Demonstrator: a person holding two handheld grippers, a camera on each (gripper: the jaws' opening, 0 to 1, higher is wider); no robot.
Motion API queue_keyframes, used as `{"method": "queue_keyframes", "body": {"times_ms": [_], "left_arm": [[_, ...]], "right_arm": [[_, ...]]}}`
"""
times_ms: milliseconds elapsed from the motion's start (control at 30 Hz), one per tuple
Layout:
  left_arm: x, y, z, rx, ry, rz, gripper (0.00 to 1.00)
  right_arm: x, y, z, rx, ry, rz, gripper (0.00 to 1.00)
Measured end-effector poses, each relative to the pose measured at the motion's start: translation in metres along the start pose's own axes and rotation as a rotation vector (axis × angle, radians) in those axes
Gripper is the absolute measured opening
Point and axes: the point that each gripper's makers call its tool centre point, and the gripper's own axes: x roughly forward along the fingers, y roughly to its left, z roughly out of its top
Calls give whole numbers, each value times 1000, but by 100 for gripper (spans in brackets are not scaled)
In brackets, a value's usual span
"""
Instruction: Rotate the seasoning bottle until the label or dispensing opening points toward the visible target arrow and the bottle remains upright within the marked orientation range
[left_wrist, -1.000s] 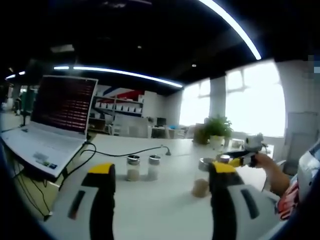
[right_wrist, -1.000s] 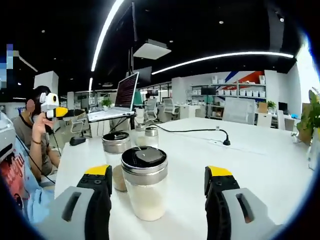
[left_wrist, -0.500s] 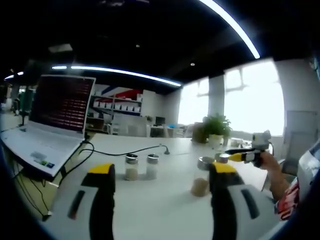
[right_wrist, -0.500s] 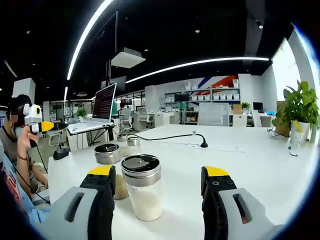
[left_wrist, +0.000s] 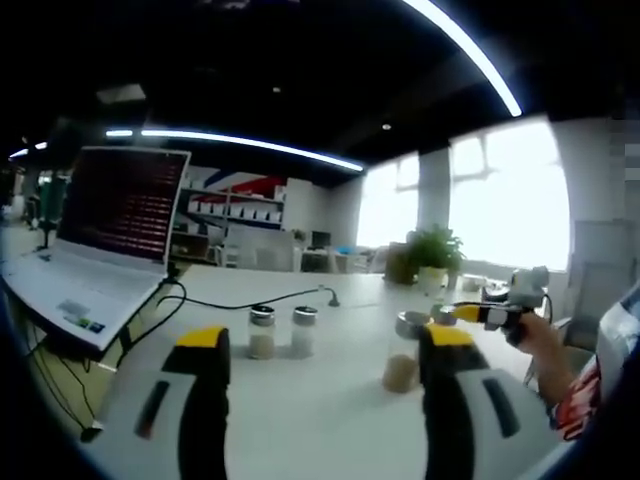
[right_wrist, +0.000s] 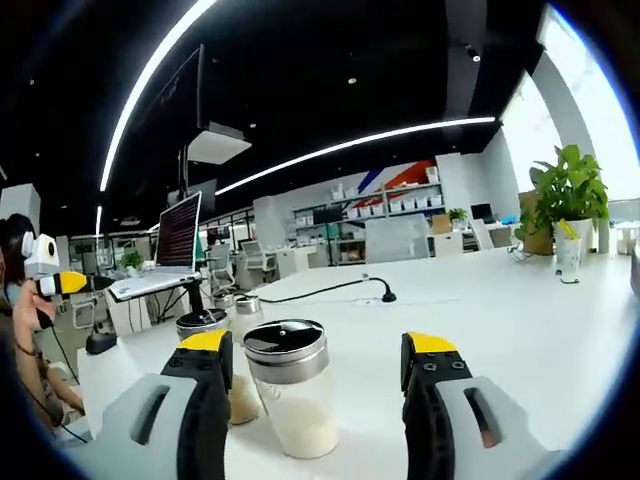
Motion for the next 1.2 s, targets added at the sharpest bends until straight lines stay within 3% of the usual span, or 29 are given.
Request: {"method": "queue_keyframes", "body": {"times_ms": [200, 333, 400, 600, 733, 933, 1200], "left_arm": [[0, -1, -1, -4, 1, -8, 82], [0, 0, -1, -8, 0, -6, 82], [0, 1, -1, -9, 0, -3, 82], [2, -3, 1, 8, -13, -16, 81], [2, -8, 7, 46, -45, -35, 75], [2, -10, 8, 49, -51, -44, 74], [1, -6, 9, 35, -59, -31, 74]], "right_arm": [[7, 11, 4, 5, -55, -5, 62], [9, 9, 18, -64, -139, -51, 53], [11, 11, 15, -106, -109, -51, 53], [15, 16, 12, -79, -105, -33, 52], [17, 16, 8, -119, -83, -41, 52], [21, 22, 8, -121, -90, 1, 40], [21, 23, 8, -146, -83, 23, 39]]}}
